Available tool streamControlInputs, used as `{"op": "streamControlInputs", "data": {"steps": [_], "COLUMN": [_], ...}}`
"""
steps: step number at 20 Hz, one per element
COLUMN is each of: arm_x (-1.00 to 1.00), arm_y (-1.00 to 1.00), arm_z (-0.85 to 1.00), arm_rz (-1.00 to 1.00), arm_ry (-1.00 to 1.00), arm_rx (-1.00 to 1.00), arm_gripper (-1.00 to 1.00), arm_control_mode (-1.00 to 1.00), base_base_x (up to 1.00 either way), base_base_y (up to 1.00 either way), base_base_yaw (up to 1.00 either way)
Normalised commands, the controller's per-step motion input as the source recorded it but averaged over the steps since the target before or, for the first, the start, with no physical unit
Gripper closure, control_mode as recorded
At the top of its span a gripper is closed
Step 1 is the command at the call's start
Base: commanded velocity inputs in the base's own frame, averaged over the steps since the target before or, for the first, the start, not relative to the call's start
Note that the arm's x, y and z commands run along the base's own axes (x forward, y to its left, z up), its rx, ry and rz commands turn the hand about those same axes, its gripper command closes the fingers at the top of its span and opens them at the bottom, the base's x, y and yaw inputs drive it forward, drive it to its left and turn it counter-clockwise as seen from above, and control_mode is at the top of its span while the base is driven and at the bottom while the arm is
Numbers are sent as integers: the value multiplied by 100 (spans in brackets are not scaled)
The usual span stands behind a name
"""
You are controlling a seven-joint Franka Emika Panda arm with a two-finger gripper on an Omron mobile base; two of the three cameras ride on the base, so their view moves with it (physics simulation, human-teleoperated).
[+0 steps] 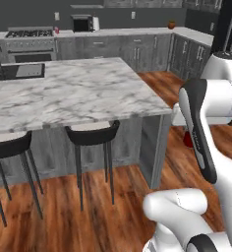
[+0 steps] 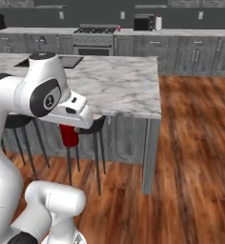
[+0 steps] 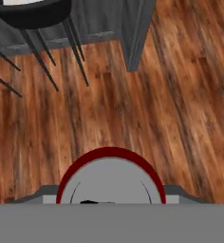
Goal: Four empty soda cans are scattered around the kitchen. Gather all the cans and cluster them next to the stove for recycling.
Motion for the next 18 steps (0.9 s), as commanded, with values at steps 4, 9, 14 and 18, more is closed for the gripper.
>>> {"op": "streamControlInputs", "data": {"steps": [4, 9, 14, 18], "arm_x": [0, 0, 0, 0], "arm_y": [0, 0, 0, 0], "arm_z": [0, 0, 0, 0], "arm_rz": [0, 0, 0, 0], "arm_ry": [0, 0, 0, 0], "arm_rx": [0, 0, 0, 0], "arm_gripper": [100, 100, 100, 100], "arm_control_mode": [100, 100, 100, 100], "base_base_x": [4, 29, 77, 74], "base_base_y": [-100, -100, -100, -100], "base_base_yaw": [-16, -10, 8, 12]}}
